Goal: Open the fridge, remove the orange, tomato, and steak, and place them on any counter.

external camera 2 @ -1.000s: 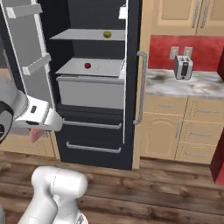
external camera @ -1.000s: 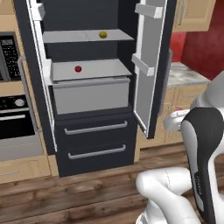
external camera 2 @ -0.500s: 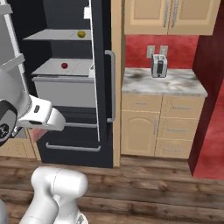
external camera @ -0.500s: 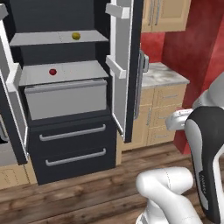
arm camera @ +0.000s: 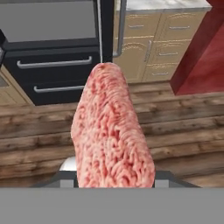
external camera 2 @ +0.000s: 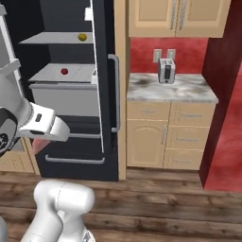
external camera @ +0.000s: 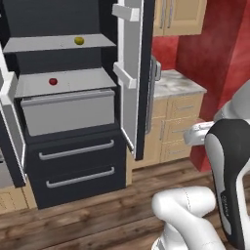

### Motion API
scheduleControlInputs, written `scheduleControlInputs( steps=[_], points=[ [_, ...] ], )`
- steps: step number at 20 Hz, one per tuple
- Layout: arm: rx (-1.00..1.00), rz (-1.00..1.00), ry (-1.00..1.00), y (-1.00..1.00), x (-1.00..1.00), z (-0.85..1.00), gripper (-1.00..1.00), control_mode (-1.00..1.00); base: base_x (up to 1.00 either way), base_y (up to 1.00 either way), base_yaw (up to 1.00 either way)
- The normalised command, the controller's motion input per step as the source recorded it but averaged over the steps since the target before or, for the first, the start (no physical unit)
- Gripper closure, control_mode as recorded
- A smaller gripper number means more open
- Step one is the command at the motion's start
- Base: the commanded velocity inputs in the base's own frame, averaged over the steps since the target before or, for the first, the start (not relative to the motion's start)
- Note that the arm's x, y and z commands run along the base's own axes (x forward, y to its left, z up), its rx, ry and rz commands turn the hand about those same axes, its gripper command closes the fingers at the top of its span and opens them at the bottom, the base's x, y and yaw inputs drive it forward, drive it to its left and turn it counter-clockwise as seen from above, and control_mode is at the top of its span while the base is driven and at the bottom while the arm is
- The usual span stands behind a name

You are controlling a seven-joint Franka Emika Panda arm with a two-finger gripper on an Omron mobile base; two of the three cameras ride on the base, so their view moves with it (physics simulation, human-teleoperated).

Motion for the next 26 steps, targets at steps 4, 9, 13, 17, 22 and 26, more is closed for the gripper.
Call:
scheduleControlInputs(
  steps=[4, 9, 13, 17, 22, 26],
  points=[
    [0.00, 0.00, 0.00, 0.00, 0.00, 0.00, 1.00, 1.00, 0.97, -0.92, 0.00],
    [0.00, 0.00, 0.00, 0.00, 0.00, 0.00, 1.00, 1.00, 1.00, -0.92, 0.00],
    [0.00, 0.00, 0.00, 0.00, 0.00, 0.00, 1.00, 1.00, 1.00, -0.94, 0.00],
    [0.00, 0.00, 0.00, 0.00, 0.00, 0.00, 1.00, 1.00, 1.00, -1.00, 0.00],
    [0.00, 0.00, 0.00, 0.00, 0.00, 0.00, 1.00, 1.00, 0.81, -1.00, -0.15],
    [0.00, 0.00, 0.00, 0.00, 0.00, 0.00, 1.00, 1.00, 0.11, -0.75, -0.59]
  ],
)
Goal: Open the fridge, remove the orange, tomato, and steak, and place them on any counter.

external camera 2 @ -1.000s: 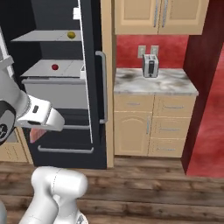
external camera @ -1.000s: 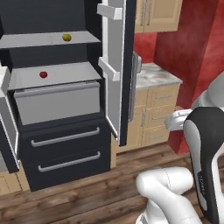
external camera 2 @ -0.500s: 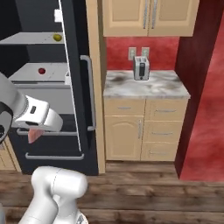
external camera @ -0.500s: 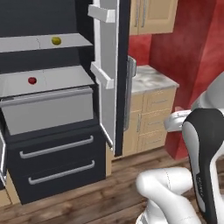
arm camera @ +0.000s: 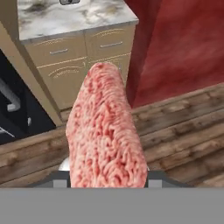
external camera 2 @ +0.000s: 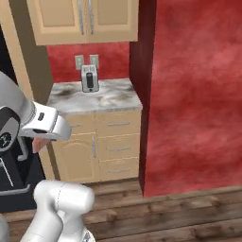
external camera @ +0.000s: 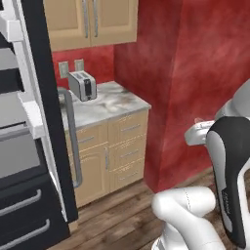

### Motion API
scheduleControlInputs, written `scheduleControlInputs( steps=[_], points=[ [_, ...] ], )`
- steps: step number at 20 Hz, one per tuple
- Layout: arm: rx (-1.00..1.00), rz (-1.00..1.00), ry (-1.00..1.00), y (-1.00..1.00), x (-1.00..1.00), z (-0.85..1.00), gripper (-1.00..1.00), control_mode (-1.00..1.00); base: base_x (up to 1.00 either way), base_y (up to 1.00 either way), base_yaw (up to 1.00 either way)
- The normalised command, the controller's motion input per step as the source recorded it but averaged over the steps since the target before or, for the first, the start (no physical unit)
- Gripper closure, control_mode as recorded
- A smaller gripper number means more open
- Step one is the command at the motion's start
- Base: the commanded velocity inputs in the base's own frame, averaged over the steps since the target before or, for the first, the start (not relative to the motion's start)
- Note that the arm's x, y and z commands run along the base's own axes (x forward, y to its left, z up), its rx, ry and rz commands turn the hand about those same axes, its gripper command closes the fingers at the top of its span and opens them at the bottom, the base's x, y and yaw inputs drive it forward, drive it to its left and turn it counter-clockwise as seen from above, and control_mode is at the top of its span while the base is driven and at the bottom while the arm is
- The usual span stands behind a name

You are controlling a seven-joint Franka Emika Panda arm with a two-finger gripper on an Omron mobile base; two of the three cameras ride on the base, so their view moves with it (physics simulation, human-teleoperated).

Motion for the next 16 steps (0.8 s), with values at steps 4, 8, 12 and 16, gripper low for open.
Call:
scheduleControlInputs(
  steps=[4, 8, 12, 16],
  points=[
    [0.00, 0.00, 0.00, 0.00, 0.00, 0.00, 1.00, 1.00, 0.71, -0.47, -0.29],
    [0.00, 0.00, 0.00, 0.00, 0.00, 0.00, 1.00, 1.00, 1.00, -0.33, 0.06],
    [0.00, 0.00, 0.00, 0.00, 0.00, 0.00, 1.00, 1.00, 1.00, -0.04, 0.37],
    [0.00, 0.00, 0.00, 0.00, 0.00, 0.00, 1.00, 1.00, 0.83, 0.37, 0.60]
  ],
)
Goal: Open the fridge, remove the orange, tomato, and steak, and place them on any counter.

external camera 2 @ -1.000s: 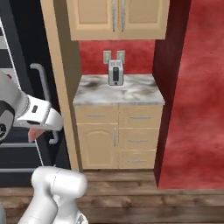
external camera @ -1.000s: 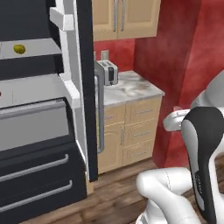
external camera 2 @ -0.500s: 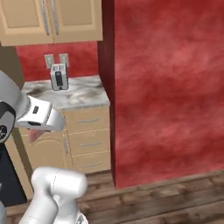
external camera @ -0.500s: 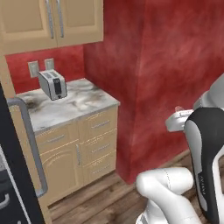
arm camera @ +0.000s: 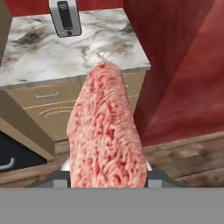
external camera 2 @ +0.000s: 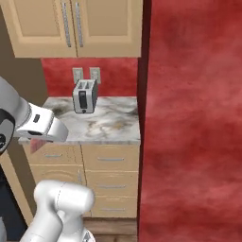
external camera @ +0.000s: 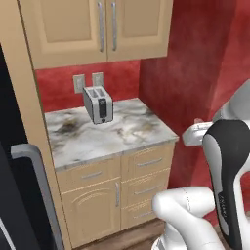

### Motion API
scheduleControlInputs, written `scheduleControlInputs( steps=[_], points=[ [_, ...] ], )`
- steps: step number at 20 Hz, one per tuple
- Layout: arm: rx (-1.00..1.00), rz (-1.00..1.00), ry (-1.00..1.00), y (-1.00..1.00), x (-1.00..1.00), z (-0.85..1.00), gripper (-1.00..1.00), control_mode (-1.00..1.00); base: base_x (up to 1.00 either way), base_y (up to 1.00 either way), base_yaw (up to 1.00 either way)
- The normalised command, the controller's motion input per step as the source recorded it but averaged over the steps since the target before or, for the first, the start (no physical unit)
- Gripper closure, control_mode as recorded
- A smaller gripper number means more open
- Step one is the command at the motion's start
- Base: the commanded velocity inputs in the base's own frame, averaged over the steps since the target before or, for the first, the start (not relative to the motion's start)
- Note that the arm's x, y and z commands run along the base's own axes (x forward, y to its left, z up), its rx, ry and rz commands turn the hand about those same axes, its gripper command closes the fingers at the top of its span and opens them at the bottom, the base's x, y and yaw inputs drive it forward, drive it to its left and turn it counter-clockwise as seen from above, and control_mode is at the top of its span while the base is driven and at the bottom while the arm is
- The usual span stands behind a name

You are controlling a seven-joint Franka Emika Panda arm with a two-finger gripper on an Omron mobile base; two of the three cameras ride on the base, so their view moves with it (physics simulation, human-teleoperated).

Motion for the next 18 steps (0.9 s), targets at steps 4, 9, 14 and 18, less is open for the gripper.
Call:
scheduleControlInputs(
  steps=[4, 9, 14, 18],
  points=[
    [0.00, 0.00, 0.00, 0.00, 0.00, 0.00, 1.00, 1.00, 1.00, -0.07, 0.42],
    [0.00, 0.00, 0.00, 0.00, 0.00, 0.00, 1.00, 1.00, 0.78, -0.17, 0.13],
    [0.00, 0.00, 0.00, 0.00, 0.00, 0.00, 1.00, 1.00, 0.14, -0.05, 0.00],
    [0.00, 0.00, 0.00, 0.00, 0.00, 0.00, 1.00, 1.00, 0.00, 0.00, 0.00]
  ],
)
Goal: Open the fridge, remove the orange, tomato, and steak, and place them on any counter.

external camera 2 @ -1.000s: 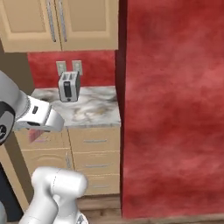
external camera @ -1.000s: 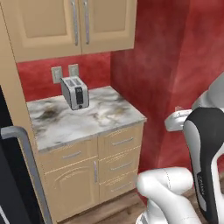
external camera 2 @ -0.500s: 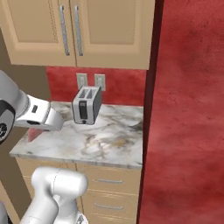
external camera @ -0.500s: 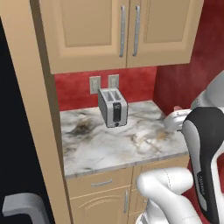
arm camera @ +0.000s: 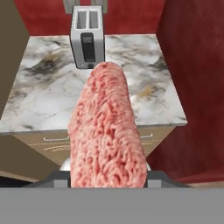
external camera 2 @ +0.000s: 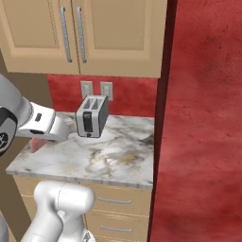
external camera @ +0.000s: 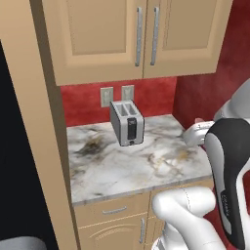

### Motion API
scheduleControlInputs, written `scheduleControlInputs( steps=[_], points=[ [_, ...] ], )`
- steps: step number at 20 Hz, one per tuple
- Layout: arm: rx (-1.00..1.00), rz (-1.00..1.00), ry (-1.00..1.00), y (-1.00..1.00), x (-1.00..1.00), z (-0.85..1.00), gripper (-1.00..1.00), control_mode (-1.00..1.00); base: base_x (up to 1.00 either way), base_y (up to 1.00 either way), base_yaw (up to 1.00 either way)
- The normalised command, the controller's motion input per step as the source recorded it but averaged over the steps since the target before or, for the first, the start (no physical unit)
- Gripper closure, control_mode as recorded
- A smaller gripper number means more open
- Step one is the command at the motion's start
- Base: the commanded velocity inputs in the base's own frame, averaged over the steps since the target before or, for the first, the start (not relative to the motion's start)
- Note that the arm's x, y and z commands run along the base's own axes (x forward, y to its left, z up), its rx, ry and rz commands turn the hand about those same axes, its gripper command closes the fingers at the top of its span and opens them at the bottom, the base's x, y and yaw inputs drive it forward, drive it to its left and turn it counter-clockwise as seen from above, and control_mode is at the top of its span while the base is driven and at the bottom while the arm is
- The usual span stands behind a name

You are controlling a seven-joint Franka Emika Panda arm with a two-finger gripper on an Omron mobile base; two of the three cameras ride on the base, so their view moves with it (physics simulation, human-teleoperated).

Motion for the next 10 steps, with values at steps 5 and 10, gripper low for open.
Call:
scheduleControlInputs(
  steps=[5, 10],
  points=[
    [0.00, 0.00, 0.00, 0.00, 0.00, 0.00, 1.00, 1.00, 0.00, 0.00, 0.00],
    [0.00, 0.00, 0.00, 0.00, 0.00, 0.00, 1.00, 1.00, 0.17, 0.00, 0.00]
  ],
)
